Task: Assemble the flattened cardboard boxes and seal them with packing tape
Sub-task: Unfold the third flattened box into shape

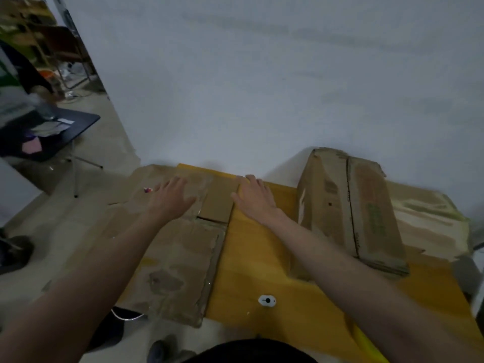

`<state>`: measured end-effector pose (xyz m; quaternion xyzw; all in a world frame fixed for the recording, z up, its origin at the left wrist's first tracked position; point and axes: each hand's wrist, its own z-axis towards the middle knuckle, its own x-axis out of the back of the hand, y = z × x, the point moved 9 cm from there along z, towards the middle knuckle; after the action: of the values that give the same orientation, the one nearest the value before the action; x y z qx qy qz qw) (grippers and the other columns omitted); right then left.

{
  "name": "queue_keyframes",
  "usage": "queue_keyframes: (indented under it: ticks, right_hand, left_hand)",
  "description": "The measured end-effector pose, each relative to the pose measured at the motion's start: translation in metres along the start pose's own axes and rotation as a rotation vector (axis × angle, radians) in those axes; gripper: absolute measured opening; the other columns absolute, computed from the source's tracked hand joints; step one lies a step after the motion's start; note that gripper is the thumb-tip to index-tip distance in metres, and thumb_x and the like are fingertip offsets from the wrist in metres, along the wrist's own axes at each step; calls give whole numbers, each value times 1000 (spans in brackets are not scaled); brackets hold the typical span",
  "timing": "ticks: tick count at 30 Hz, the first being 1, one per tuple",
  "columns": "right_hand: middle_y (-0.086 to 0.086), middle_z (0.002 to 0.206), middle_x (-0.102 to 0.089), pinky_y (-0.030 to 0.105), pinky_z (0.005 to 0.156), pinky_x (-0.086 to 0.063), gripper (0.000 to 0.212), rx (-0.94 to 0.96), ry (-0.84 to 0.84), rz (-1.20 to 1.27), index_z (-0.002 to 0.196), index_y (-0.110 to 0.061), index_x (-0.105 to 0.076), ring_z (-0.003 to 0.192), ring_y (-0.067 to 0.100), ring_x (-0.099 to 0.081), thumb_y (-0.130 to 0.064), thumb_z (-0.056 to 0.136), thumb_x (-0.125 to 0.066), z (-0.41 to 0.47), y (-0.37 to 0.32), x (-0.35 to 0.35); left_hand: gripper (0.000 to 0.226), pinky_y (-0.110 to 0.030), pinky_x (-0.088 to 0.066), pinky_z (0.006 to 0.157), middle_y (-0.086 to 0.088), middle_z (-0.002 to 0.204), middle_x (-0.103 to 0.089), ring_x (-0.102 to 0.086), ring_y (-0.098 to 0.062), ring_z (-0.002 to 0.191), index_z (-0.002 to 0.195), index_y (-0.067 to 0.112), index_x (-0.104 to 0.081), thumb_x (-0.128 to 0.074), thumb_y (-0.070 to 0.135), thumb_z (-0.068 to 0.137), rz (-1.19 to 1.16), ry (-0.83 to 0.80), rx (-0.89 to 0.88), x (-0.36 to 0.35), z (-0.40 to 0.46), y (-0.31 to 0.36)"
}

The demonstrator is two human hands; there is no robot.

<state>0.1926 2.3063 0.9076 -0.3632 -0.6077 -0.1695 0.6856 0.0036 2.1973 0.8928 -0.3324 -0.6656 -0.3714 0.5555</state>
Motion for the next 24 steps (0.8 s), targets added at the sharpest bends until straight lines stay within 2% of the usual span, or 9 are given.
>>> queue_keyframes:
  ticks: [6,13,18,24]
  right_hand:
    - [10,152,-35,46,109,-36,54,-74,17,56,151,-22,-31,138,31,-36,-40,102,-44,14,-53,-37]
    - [7,147,-40,48,105,-39,52,-265,25,77,149,-22,-35,134,31,-41,-34,100,-49,21,-95,-87]
    - [8,144,-42,47,97,-49,54,-379,1,73,151,-21,-34,127,29,-47,-30,100,-49,14,-104,-131]
    - [9,143,-42,48,103,-44,54,-446,-86,110,148,-16,-35,130,30,-42,-32,99,-51,19,-91,-181]
  left_hand:
    - [64,-47,-26,116,-8,156,-35,-39,-33,139,150,16,-35,-52,47,97,5,-40,-10,-19,7,-84]
    - [63,-49,-28,114,-7,155,-35,-39,-32,139,148,19,-36,-52,49,95,14,-115,-129,-43,11,-161]
    - [61,-48,-31,113,-8,151,-41,-43,-35,134,146,18,-40,-54,48,94,31,-184,-121,-71,14,-209]
    - [59,-49,-30,113,-7,149,-41,-43,-33,134,144,19,-42,-56,46,93,47,-258,-112,-113,33,-234]
